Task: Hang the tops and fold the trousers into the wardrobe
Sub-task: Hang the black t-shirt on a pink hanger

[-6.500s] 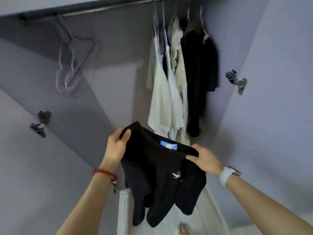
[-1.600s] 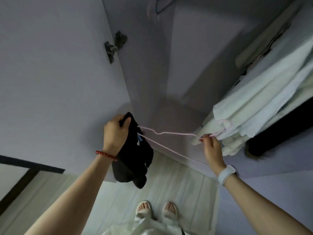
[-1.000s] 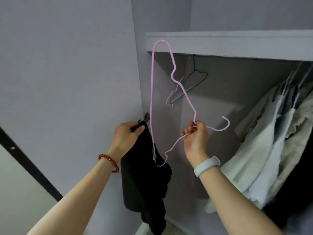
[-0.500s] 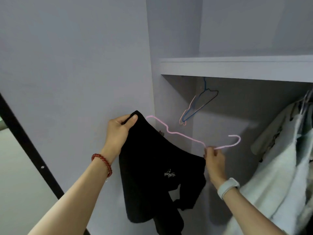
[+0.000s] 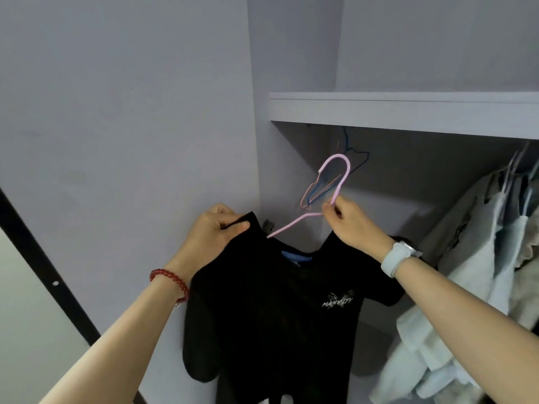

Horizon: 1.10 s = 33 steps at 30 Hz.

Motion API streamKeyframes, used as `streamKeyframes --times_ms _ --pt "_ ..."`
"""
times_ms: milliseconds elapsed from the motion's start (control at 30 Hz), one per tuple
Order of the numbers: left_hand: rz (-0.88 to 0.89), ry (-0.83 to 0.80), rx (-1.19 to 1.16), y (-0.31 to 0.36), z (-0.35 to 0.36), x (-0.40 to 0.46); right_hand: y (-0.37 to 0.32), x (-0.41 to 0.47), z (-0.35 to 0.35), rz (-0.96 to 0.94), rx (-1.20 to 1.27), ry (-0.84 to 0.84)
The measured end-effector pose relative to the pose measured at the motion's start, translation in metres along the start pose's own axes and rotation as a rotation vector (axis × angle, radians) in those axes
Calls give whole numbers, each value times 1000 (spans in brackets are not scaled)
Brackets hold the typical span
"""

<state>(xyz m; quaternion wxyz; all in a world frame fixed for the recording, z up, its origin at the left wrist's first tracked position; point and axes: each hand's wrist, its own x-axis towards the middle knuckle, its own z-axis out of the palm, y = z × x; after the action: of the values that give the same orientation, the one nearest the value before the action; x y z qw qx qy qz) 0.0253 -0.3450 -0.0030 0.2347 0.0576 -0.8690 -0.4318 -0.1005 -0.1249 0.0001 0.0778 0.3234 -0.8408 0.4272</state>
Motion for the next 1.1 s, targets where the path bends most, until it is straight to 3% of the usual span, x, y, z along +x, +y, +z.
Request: streamKeyframes --times_ms 100,167,333,500,567,667,800,1033,1100 --pt "25 -130 319 -18 7 -7 0 -5 -1 -18 2 -12" --pt "31 -179 403 -27 16 -16 -1 -8 -2 -27 24 29" --pt "139 -76 632 -26 49 -27 -4 -17 4 -32 17 44" --pt "92 12 465 -33 62 -21 12 -33 -6 19 161 49" --pt "63 48 391 -38 60 -17 41 -42 -17 44 -11 82" --pt "34 97 378 -41 54 -13 92 -61 -31 165 -470 66" --pt "25 99 391 -45 49 -8 125 -79 -36 333 -526 -9" --pt "-26 117 334 -48 46 -3 153 -111 -41 506 -475 368" --pt "-10 129 298 -48 53 -2 155 -119 -38 645 -561 307"
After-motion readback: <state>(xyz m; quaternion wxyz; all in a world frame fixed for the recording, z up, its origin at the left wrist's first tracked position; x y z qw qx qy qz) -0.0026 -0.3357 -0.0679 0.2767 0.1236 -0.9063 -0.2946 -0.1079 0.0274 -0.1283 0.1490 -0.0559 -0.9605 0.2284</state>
